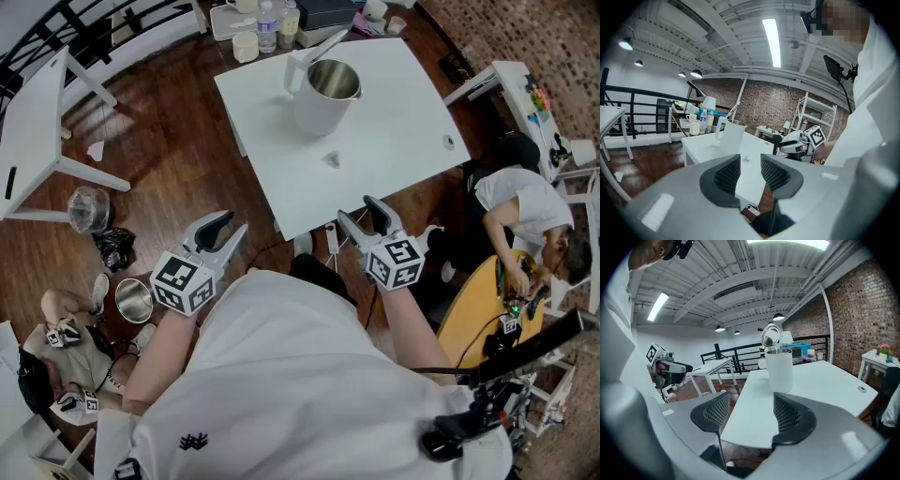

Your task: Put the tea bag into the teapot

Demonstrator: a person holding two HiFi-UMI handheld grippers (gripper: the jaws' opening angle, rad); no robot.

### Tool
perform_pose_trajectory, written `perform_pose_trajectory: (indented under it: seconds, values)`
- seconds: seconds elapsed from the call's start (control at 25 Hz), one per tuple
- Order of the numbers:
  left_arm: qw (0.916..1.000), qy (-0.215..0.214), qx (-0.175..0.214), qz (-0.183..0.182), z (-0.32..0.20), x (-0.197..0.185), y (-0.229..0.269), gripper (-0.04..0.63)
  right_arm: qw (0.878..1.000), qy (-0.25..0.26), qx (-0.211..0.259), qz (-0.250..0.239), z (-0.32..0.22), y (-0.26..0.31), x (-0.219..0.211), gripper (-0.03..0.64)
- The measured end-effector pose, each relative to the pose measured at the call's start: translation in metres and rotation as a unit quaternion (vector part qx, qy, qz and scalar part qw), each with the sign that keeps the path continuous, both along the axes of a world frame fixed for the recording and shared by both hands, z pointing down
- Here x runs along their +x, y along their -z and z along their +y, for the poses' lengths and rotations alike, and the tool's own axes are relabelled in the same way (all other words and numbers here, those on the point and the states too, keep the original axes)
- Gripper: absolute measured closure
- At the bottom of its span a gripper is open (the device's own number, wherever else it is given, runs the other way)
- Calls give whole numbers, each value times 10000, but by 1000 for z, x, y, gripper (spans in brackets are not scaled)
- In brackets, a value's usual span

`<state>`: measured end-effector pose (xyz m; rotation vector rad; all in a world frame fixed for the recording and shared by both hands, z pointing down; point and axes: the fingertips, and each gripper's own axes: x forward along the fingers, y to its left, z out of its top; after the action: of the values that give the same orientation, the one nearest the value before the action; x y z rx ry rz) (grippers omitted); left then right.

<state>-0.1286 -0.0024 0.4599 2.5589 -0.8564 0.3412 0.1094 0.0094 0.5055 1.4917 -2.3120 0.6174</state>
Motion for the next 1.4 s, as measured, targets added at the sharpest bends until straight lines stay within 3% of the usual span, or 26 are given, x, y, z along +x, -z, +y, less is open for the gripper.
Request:
perform_pose_trajectory:
  seconds: [0.52, 1.04, 1.4]
  values:
    - [9994, 317, -148, -4, -56, 47, 13, 460, 9976, 575, -171, 342, -107, -45, 37, 327]
    - [9962, 773, -276, -294, -72, 57, 11, 460, 9895, 1077, -651, 716, -157, -134, 41, 333]
    - [9927, 1071, -373, -409, -70, 51, 7, 460, 9851, 1176, -937, 836, -167, -179, 37, 376]
